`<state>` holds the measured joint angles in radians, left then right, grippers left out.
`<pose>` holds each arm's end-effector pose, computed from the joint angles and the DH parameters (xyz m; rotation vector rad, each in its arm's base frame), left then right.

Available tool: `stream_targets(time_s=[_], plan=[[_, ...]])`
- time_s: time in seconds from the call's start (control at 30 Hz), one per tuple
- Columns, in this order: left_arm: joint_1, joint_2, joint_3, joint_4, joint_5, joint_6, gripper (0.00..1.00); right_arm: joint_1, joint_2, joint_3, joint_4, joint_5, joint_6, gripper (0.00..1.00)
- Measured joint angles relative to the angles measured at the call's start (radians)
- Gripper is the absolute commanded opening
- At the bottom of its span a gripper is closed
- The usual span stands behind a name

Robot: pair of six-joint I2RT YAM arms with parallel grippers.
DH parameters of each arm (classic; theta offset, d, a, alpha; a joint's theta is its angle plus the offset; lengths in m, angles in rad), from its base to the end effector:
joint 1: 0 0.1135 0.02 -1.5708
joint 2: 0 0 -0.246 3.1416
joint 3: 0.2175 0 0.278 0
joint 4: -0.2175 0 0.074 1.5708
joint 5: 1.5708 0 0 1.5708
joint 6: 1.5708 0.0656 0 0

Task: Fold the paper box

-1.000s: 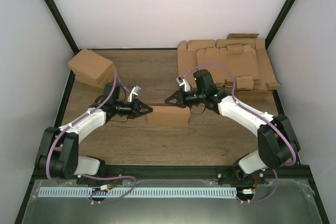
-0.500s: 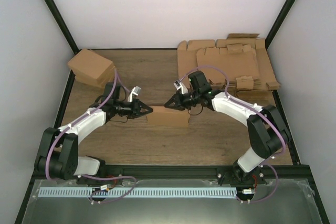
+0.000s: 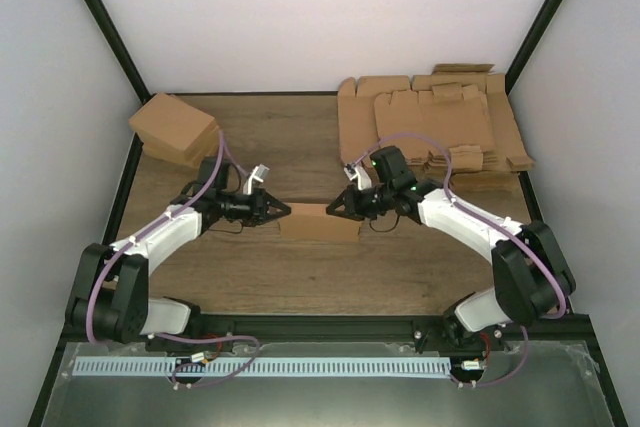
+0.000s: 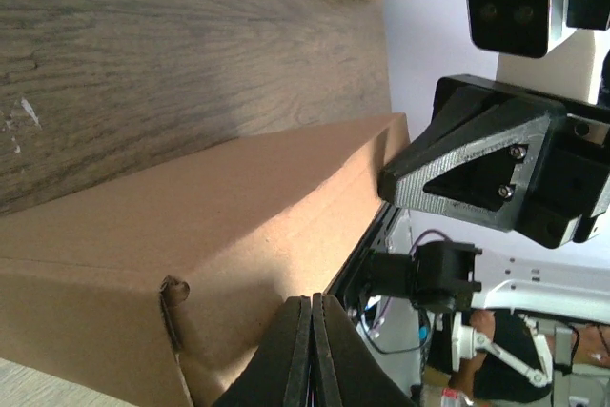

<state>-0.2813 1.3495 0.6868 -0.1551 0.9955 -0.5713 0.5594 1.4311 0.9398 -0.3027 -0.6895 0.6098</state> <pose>0.2652 -0.1339 0.1537 0.1635 2.4501 -1.5803 0.2667 0.2162 0.1931 -0.3089 2.5472 1.3335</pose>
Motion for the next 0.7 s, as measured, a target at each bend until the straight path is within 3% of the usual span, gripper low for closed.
stream_targets(time_s=[0.37,0.6,0.7], plan=[[-0.046,-0.012,0.112,-0.095,-0.057,-0.028,0.23,-0.006,0.013,-0.073,0.11,-0.023,0.012,0.01],[-0.13,0.04,0.246,-0.063,-0.101,-0.049,0.05,-0.006,0.008,-0.074,0.109,-0.018,0.012,0.01],[-0.132,0.105,0.229,-0.063,-0.128,-0.042,0.04,-0.006,0.005,-0.074,0.105,-0.014,0.011,0.01]])
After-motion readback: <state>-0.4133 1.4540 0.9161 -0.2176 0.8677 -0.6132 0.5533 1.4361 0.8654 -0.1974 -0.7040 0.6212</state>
